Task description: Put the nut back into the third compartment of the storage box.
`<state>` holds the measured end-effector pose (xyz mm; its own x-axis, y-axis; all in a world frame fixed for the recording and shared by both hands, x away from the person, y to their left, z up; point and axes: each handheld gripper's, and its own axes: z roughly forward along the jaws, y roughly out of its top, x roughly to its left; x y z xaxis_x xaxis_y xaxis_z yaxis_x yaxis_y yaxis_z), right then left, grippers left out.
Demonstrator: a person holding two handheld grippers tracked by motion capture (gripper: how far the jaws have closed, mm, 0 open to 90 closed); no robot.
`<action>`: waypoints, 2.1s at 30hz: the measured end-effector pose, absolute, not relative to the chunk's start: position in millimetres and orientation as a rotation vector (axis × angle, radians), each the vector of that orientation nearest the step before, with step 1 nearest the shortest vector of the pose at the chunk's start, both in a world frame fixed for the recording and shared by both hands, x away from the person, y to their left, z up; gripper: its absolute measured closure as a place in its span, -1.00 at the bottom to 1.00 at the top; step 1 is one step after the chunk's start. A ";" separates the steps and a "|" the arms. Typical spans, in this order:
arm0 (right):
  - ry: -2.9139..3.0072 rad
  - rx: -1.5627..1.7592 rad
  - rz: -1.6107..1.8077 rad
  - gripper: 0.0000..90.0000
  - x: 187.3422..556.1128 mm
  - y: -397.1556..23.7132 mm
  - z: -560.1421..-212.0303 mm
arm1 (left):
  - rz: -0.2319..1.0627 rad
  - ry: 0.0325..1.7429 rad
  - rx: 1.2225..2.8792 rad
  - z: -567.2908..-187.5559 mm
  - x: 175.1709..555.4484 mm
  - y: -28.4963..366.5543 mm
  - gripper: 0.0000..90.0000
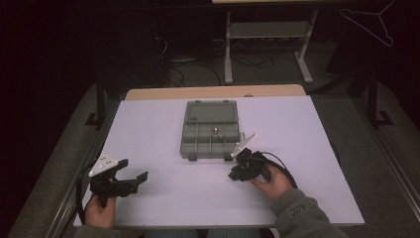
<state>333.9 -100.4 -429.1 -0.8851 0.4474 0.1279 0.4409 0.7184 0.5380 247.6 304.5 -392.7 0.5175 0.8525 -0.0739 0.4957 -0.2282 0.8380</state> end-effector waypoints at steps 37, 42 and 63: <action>2.787 0.809 1.041 0.54 437.8 -77.0 -350.0 | 0.499 1.111 1.891 -392.4 250.7 302.4 -0.71; 2.780 0.897 1.033 0.54 451.9 -71.9 -353.4 | 0.500 1.111 1.880 -392.7 251.2 303.5 -0.71; 2.796 1.027 0.952 0.53 475.8 -51.6 -396.5 | 0.499 1.100 1.887 -392.4 250.1 305.3 -0.71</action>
<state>475.8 -51.6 -396.5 -0.7841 0.5918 0.1869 0.5829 0.5989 0.5491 250.1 305.3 -392.4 0.5289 0.8448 -0.0810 0.4961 -0.2303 0.8372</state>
